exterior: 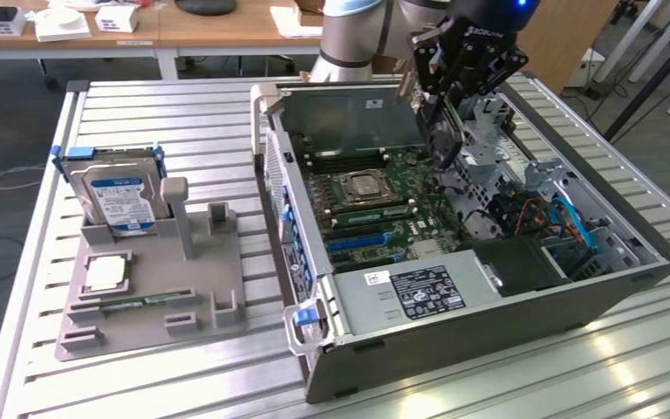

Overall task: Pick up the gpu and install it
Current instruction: 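Insert the gpu into the slot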

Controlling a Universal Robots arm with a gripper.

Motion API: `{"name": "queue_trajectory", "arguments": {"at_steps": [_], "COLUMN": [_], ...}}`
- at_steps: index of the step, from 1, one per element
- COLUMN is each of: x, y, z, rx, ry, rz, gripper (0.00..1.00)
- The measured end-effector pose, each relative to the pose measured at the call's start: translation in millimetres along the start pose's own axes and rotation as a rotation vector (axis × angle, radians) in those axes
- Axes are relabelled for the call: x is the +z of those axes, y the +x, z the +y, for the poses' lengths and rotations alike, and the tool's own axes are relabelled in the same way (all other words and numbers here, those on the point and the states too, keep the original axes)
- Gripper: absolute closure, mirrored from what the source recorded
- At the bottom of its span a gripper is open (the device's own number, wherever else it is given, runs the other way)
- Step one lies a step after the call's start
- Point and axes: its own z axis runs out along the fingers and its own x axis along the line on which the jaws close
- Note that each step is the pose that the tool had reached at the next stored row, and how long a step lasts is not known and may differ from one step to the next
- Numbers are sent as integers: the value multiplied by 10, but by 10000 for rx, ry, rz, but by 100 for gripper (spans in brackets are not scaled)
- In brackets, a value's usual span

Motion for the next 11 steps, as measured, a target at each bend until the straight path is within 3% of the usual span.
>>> {"name": "queue_trajectory", "arguments": {"at_steps": [11], "x": [-1], "y": [-30], "z": [3], "rx": [2], "ry": [3], "rz": [29], "gripper": [73]}}
